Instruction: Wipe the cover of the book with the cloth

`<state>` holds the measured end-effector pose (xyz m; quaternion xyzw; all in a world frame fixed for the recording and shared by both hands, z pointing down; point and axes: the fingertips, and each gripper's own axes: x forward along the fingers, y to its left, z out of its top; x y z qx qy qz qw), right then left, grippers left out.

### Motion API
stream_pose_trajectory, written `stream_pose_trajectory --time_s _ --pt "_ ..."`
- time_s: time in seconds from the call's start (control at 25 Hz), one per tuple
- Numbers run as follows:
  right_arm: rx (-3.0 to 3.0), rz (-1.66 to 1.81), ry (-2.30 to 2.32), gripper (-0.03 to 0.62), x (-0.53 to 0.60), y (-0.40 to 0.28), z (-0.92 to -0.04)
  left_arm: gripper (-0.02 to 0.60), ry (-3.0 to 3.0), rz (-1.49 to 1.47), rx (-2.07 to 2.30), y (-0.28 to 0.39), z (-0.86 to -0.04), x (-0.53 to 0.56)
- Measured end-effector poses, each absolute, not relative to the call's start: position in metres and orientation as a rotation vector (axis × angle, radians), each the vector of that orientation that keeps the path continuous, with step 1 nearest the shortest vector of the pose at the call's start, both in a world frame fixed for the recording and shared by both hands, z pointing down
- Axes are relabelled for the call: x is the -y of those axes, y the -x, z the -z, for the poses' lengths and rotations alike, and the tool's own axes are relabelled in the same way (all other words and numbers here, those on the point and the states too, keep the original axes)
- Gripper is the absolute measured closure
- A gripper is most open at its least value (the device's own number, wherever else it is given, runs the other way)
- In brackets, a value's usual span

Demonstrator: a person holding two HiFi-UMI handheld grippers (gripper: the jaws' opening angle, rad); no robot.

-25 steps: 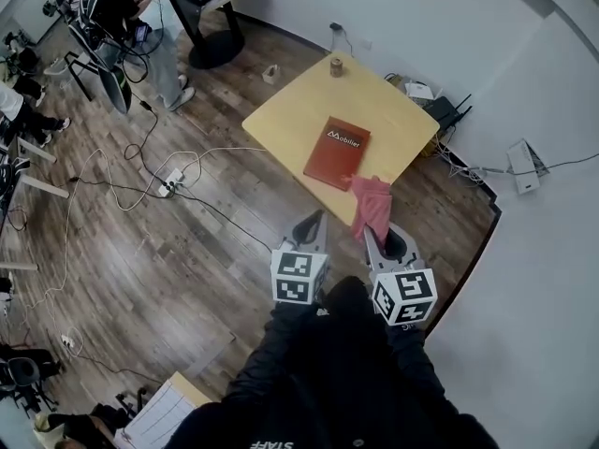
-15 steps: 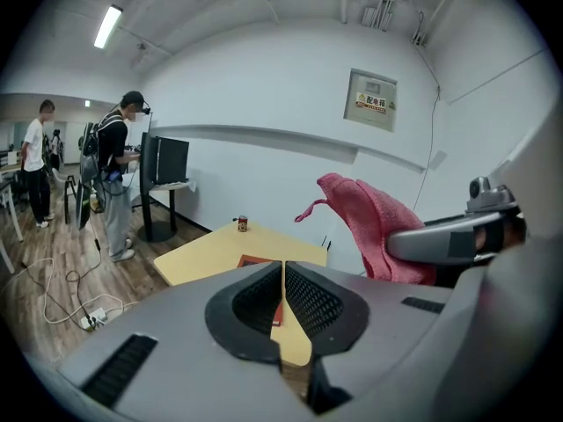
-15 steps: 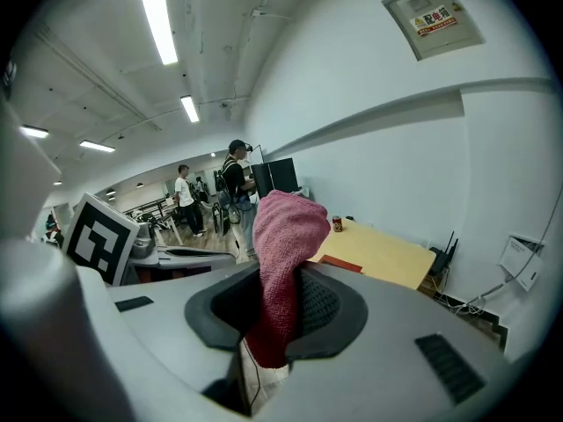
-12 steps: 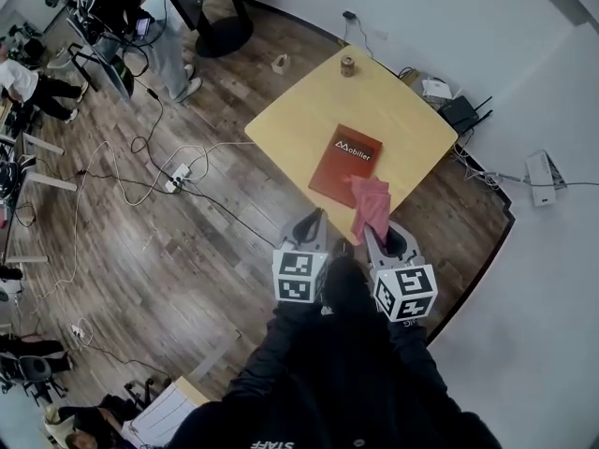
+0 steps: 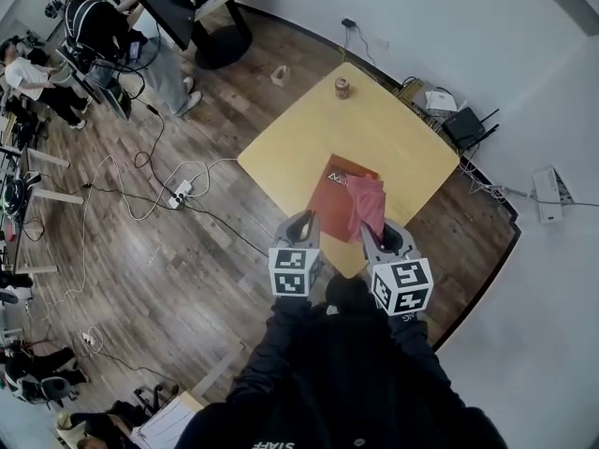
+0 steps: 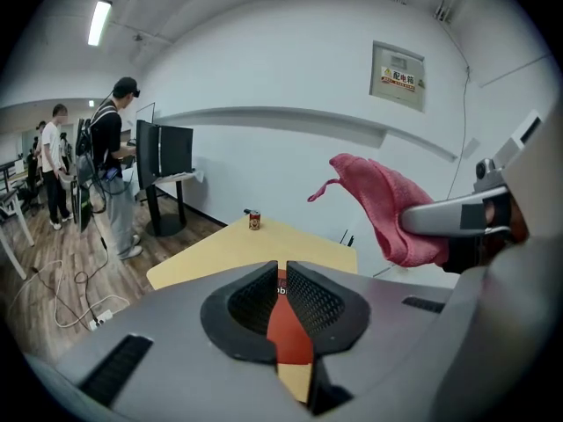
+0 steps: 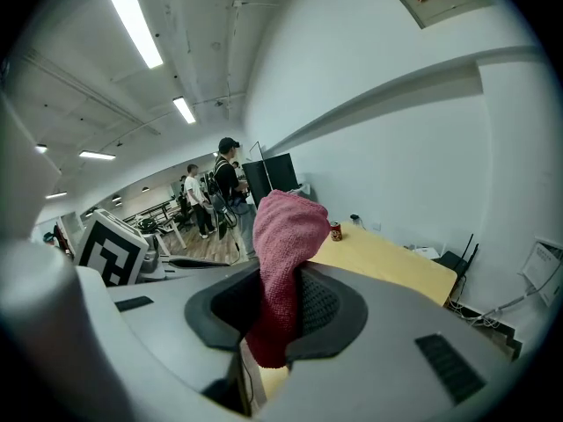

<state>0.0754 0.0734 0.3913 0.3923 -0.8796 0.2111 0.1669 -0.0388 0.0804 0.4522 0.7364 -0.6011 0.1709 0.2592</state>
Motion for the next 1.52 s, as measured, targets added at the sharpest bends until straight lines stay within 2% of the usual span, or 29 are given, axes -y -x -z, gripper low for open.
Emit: stream_pose_trajectory --time_s 0.68,0.72,0.84,1.52 --pt "2.372 -0.773 -1.032 0.496 -0.005 -0.064 -0.474 0.543 -1.824 -0.638 1.477 0.062 -0.56 -0.033" --pt "2.354 -0.784 -1.035 0.496 -0.001 -0.062 -0.481 0.538 -1.817 -0.654 1.454 0.065 -0.57 -0.03" --pt "2.294 -0.808 -1.055 0.496 0.013 -0.055 -0.504 0.466 -1.793 -0.699 1.37 0.072 -0.603 -0.023" --pt "2.096 -0.932 -1.016 0.495 0.089 0.002 -0.629 0.436 -1.765 -0.912 0.987 0.064 -0.72 0.009"
